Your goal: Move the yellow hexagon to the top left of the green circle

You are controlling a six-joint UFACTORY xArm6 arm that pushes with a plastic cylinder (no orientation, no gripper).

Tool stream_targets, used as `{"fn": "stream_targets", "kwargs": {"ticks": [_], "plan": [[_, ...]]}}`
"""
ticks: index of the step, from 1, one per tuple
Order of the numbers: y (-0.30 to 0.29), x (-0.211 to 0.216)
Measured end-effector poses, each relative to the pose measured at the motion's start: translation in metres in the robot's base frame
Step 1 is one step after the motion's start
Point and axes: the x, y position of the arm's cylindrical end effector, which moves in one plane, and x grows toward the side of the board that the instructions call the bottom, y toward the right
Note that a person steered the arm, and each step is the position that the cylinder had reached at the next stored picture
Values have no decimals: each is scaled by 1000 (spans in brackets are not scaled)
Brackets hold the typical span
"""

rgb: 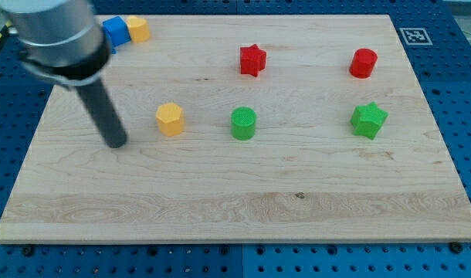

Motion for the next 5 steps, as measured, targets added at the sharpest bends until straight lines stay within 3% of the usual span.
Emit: {"fn": "stream_targets", "kwargs": {"ticks": [1, 2, 3, 4, 5], "plan": [[44, -30], [49, -77], [49, -72], [65, -37], [111, -34]]}}
